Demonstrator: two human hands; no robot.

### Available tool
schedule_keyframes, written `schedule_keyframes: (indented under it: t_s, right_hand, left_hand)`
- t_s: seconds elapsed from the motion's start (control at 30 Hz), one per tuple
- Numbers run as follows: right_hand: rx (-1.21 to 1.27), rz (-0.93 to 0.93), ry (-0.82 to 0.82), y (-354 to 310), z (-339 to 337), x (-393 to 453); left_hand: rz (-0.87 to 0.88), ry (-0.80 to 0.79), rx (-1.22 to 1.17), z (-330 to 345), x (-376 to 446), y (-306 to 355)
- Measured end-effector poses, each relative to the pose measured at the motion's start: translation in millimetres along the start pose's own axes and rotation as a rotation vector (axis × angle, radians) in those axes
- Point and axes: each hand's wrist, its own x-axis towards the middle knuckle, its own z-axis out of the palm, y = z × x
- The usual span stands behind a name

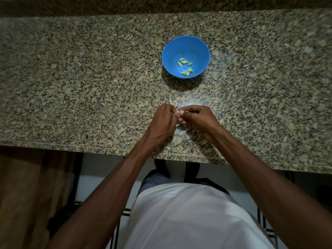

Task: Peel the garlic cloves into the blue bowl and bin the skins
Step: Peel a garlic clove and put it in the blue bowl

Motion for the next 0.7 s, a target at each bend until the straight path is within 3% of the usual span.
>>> schedule_keyframes:
  t_s: [0.17,0.33,0.53,0.7]
  right_hand:
    - [-0.081,-0.037,-0.1,-6,-6,1]
    - [-0.168,-0.109,-0.256,-14,-17,-2]
    - [-0.259,-0.24,-0.131,-7,-14,0]
    - [-0.268,-0.277,-0.042,0,-10,2]
  left_hand:
    - [-0.028,-0.052,-0.044,-4,0,1]
    - [-0.176,-0.105,-0.22,-7,1,-1]
    - [-0.354,-0.161,-0.5,-14,-1,14]
    - [-0.423,-0.134,-0.596,-10,1,14]
